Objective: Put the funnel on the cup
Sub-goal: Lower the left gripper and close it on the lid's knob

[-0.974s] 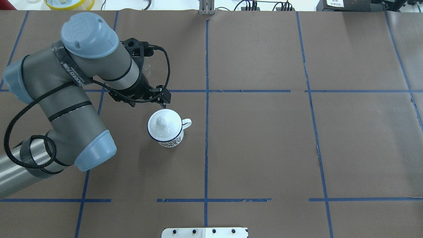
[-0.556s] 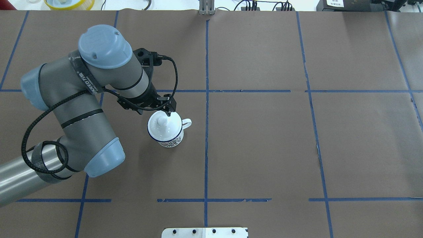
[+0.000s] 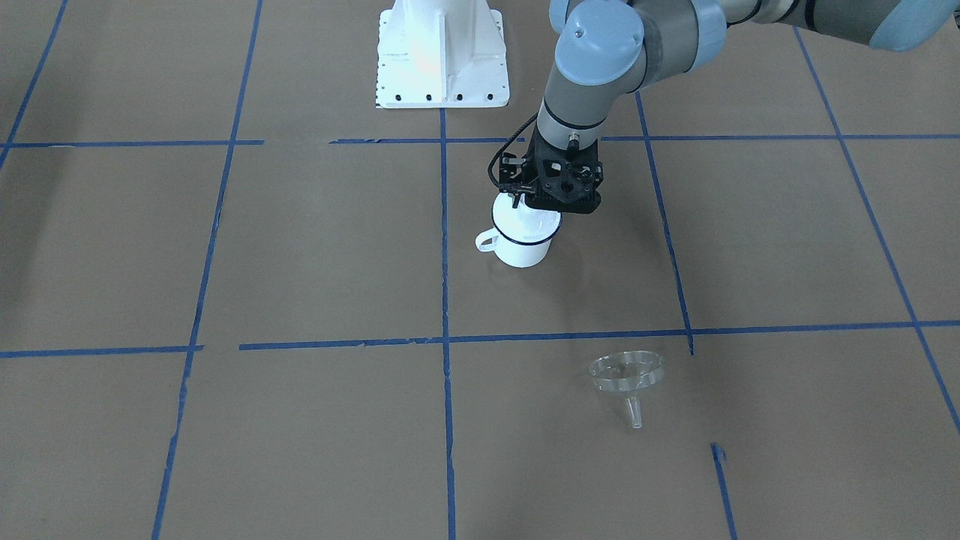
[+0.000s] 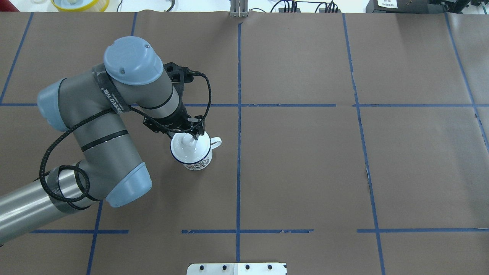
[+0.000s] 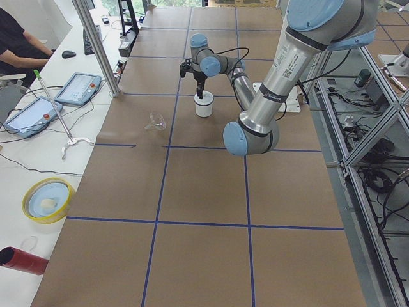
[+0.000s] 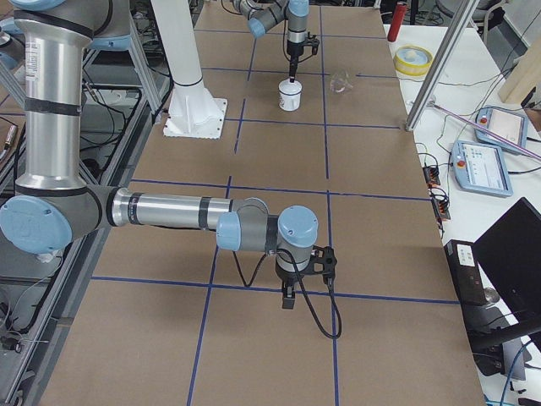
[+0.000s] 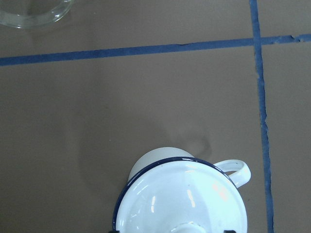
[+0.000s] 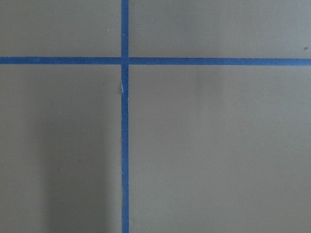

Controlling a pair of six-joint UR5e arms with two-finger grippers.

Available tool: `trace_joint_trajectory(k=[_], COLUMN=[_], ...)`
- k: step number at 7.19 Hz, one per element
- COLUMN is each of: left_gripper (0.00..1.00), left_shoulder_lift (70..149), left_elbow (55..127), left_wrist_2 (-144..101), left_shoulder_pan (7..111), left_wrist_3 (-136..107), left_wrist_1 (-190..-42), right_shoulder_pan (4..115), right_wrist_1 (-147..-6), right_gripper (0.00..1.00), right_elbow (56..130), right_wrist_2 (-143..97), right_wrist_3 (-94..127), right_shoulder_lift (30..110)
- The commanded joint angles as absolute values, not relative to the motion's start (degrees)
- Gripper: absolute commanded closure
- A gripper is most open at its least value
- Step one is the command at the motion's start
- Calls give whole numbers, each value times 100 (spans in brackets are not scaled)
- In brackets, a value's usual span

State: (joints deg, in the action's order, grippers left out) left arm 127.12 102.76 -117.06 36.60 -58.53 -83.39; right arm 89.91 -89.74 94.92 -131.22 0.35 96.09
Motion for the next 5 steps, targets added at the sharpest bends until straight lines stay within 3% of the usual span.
trace_joint_trajectory(k=[1,3,5], left_gripper=[33,40,54], left_shoulder_lift=[12744,12753,12762], left_elbow=[10239,10257,10266], left_wrist_2=[-11707,-11707,-11716], left_shoulder_pan=[3656,3647,3647], left_wrist_3=[-5854,-5862,-5862], left_wrist_1=[-8341,-8332,-8323], right_shoulder_pan=[8991,8991,8991], right_wrist_1=[-8974,-8974,-8974], right_gripper=[0,0,0], right_elbow=[9492,9492,9492], right_wrist_2=[-13122,-13122,-13122], right_wrist_3=[35,35,35], right_shoulder_lift=[9615,9615,9615])
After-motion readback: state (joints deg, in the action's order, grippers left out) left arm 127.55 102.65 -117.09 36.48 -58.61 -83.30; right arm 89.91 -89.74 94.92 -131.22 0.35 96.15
